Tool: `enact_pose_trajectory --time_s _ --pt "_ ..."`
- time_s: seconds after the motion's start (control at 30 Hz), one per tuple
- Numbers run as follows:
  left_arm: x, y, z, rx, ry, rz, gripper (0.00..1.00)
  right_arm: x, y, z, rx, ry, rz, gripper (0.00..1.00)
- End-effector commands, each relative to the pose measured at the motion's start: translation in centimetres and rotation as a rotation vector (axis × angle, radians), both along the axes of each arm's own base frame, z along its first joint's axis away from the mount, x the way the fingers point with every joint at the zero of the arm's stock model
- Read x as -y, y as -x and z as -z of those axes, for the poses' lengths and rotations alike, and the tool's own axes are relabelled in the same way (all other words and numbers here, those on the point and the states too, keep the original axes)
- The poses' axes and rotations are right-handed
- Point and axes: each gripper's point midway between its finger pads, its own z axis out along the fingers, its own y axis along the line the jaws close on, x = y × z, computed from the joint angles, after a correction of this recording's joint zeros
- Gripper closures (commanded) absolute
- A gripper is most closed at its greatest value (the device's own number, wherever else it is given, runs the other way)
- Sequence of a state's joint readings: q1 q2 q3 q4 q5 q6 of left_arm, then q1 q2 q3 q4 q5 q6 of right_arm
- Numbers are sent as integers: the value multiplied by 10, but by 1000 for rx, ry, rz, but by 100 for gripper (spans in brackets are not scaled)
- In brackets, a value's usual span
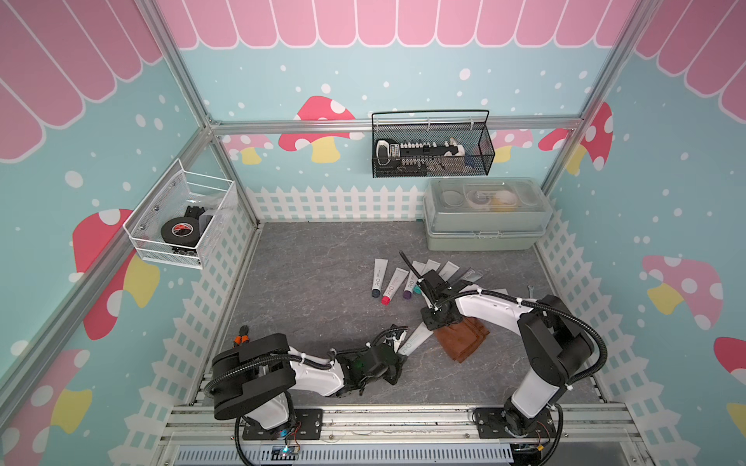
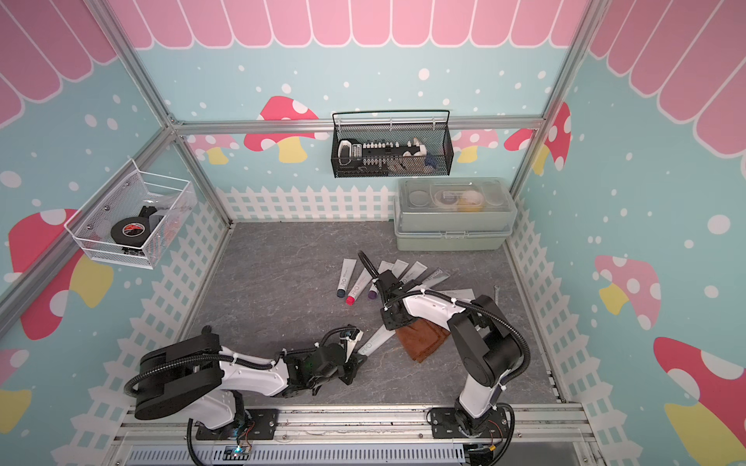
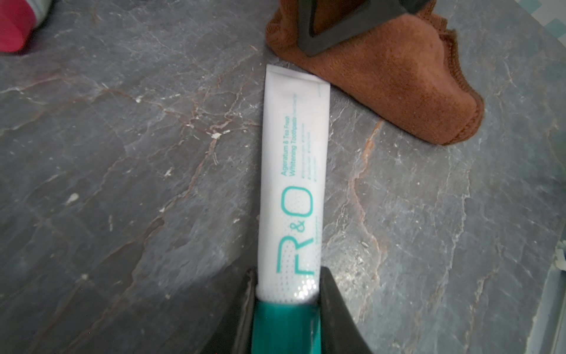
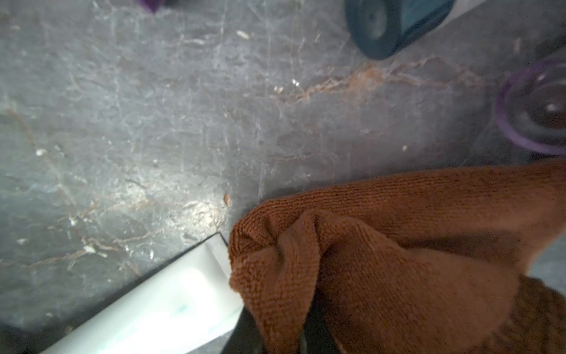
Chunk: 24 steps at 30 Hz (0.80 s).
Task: Wipe the surface of the toothpaste tube
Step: Wipe the dirt from the toothpaste tube.
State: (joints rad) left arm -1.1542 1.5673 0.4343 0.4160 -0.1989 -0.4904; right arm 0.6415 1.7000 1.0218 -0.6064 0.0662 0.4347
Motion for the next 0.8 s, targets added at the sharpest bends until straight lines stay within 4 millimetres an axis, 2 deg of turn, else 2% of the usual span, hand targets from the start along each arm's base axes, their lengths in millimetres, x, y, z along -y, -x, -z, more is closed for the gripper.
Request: enact_pose_trajectory --time_s 0.0,0.17,0.3,0.37,0.47,0.53,0.6,0.77 --pt "-24 5 33 -55 -141 -24 74 -26 57 7 -196 -102 -90 88" --pt "-18 3 31 -51 -142 -16 74 -64 75 -6 -238 -247 -167 87" --pt "-15 2 30 -47 -145 -11 74 -73 84 -6 -263 -290 -193 87" --pt "-14 2 29 -46 -144 -9 74 -59 80 5 -256 -196 -181 87" --pt "-17 3 28 -47 -143 -12 74 -22 65 25 -228 7 -130 88" --pt "-20 3 27 -44 -141 -18 74 8 52 32 -192 154 -80 88" --pt "-23 4 26 -44 -135 -26 74 27 44 35 -173 242 -50 88" --pt "-30 6 26 -47 -126 -38 74 50 31 38 -156 311 -3 88"
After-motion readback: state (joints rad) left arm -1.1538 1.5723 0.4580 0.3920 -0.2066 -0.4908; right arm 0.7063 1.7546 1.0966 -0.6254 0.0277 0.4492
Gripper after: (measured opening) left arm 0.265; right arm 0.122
